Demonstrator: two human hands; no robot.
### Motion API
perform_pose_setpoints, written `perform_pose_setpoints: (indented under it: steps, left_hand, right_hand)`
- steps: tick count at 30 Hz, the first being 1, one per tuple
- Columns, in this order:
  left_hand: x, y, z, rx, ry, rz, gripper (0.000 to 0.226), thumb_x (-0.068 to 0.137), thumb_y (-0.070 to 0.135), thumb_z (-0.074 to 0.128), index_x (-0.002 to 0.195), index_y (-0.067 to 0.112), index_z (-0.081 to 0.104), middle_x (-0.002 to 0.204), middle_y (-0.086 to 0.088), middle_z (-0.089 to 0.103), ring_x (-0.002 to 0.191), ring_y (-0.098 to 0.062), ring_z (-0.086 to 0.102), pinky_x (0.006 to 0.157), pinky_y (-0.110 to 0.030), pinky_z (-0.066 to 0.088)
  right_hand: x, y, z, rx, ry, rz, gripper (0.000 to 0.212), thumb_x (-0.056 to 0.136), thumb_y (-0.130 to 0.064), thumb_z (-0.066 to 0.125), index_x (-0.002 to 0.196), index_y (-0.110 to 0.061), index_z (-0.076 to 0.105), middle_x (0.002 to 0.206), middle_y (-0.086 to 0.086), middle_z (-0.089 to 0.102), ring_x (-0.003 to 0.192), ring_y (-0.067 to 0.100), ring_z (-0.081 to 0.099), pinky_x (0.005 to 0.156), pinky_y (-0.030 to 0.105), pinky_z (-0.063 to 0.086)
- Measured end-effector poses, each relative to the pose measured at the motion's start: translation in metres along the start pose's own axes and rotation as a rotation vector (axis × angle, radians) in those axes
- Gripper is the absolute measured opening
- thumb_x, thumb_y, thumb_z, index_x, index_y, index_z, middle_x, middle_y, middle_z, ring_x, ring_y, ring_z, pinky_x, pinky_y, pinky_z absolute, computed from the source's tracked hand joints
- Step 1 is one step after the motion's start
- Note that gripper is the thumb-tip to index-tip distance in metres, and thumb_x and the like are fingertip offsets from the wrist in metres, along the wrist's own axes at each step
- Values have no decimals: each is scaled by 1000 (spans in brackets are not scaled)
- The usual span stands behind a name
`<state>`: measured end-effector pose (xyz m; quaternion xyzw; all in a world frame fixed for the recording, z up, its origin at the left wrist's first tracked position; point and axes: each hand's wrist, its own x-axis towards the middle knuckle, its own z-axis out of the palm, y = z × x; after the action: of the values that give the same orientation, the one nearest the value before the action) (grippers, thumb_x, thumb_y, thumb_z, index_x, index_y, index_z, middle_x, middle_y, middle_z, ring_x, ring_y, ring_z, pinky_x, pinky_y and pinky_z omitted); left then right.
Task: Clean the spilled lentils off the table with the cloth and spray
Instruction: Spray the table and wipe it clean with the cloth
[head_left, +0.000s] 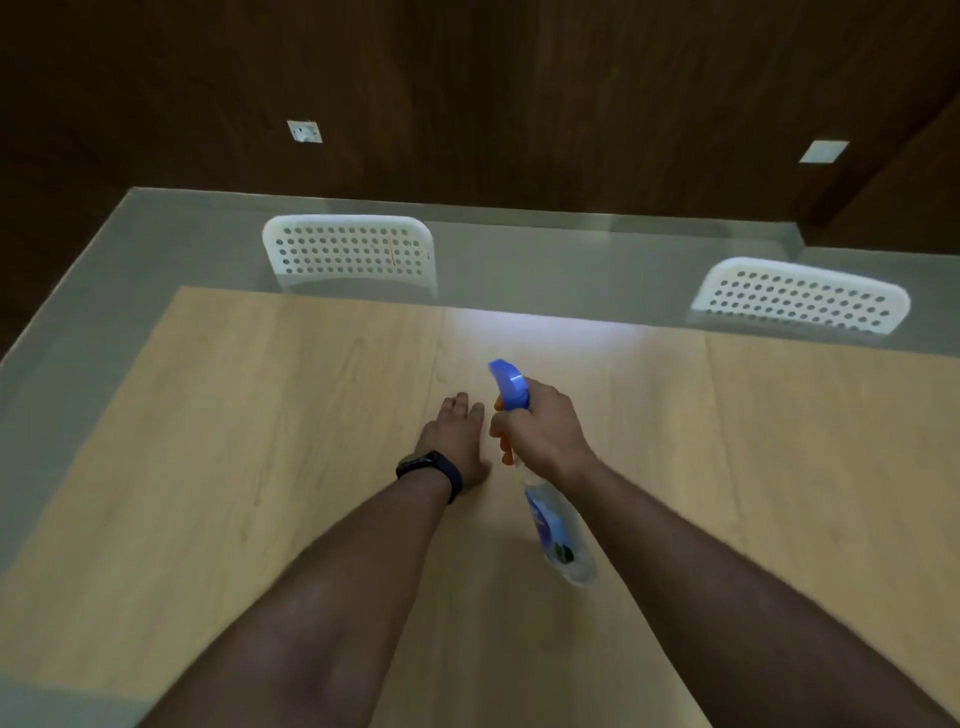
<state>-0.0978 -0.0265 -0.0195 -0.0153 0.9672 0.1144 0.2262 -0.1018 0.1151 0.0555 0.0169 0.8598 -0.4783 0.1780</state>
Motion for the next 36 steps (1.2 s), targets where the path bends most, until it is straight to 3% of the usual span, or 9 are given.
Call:
perform_pose_setpoints:
  steps: [4,8,17,21,24,29,31,33,36]
  left_hand:
    - [39,-6,-25,-91,20,13,102,85,42,80,163,18,19,172,-9,12,157,-27,21,122,-44,34]
    - [64,-8,-33,-110,67,-20,115,67,46,92,158,19,27,163,-5,29,144,-25,43,116,-42,44]
    - [81,-14,-29,62,54,17,114,58,72,84,151,24,39,160,-3,36,147,-24,37,121,-42,36]
    - [80,-6,-37,82,-1,-14,111,66,61,87,155,20,35,163,-5,32,149,-25,36,122,-41,34]
    - [75,6,-41,-51,13,-63,107,73,37,90,158,16,29,163,-6,31,144,-24,44,117,-38,43]
    - [68,38,-39,-225,49,24,80,77,9,79,147,22,42,145,-2,46,115,-23,60,97,-36,56]
    - [70,55,-32,-242,43,96,80,72,9,81,143,24,48,148,0,40,113,-23,59,97,-36,57]
    - [74,69,-24,-213,32,176,81,72,15,81,145,26,49,154,0,35,127,-25,52,107,-40,51]
    - [80,87,-10,-52,-39,248,98,79,43,78,161,28,27,172,-4,10,159,-28,8,128,-53,15]
  right_hand:
    - [58,-12,14,-94,-15,41,12,85,-30,61,84,-20,67,78,4,72,67,25,71,69,48,64]
    - [102,-28,21,-166,-37,79,18,91,-32,59,85,-16,66,78,6,71,68,25,71,72,45,64]
    - [155,-46,29,-302,-97,159,15,83,-29,59,86,-15,63,81,6,68,72,26,69,73,44,63]
    - [159,-47,27,-322,-93,179,12,84,-26,59,87,-14,61,81,7,68,74,25,69,72,40,61]
    - [155,-42,19,-316,-71,231,16,85,-28,60,83,-12,61,76,8,69,67,25,70,64,36,58]
    - [144,-18,-13,-299,-17,297,19,84,-29,58,82,-10,62,76,9,69,66,25,68,58,32,52]
    - [139,-6,-31,-266,22,338,19,86,-25,57,82,-7,63,74,10,69,63,25,67,54,30,48]
    - [135,6,-46,-236,75,373,20,86,-23,56,83,-6,65,75,11,70,63,25,68,54,32,50]
    - [129,26,-67,-210,150,399,19,83,-24,57,82,-7,66,76,12,72,66,27,70,65,40,61]
